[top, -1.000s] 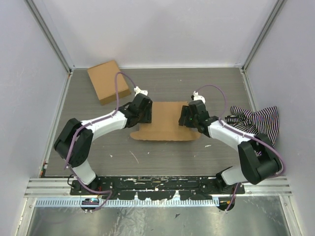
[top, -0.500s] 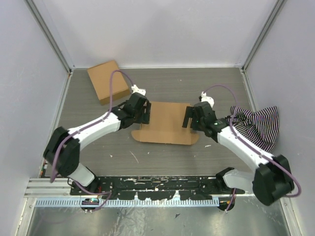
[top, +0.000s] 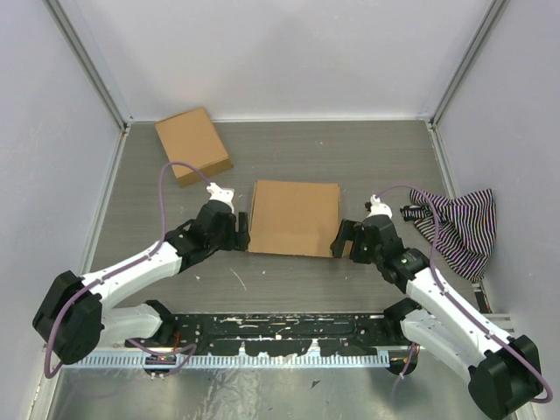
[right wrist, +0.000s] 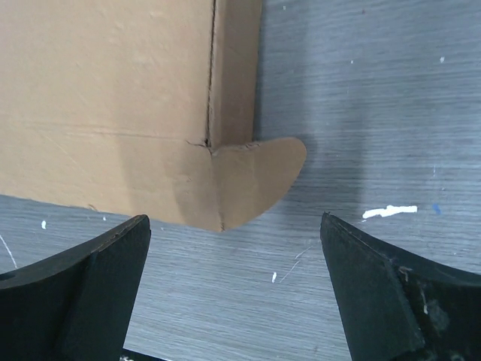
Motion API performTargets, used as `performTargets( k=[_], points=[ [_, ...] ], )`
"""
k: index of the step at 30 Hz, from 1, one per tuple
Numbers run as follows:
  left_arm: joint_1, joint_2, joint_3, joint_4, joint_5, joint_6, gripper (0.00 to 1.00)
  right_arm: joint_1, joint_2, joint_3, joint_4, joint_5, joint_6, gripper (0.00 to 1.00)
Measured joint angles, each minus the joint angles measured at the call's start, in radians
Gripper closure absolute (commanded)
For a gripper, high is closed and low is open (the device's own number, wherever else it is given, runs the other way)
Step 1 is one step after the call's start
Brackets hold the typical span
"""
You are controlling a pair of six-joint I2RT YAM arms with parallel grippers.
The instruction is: Fold the paper box
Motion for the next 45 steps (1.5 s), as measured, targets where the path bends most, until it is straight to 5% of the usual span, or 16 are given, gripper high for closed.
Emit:
performTargets(
  k=[21,36,45],
  points=[
    [0.0,0.148,0.002,0.144,0.124,-0.027,0.2,0.006,0.131,-0.047,0.157,-0.112,-0.043,0.02],
    [0.0,0.159,0.003,0.153,0.202,-0.035,0.33,0.108,0.188,-0.018,0.162,-0.108,-0.056,0.29],
    [0.0,0.135,0.081,0.005,0.245,-0.038,0.4,0.112,0.151,0.052,0.061,-0.103,-0.042,0.41]
  ],
)
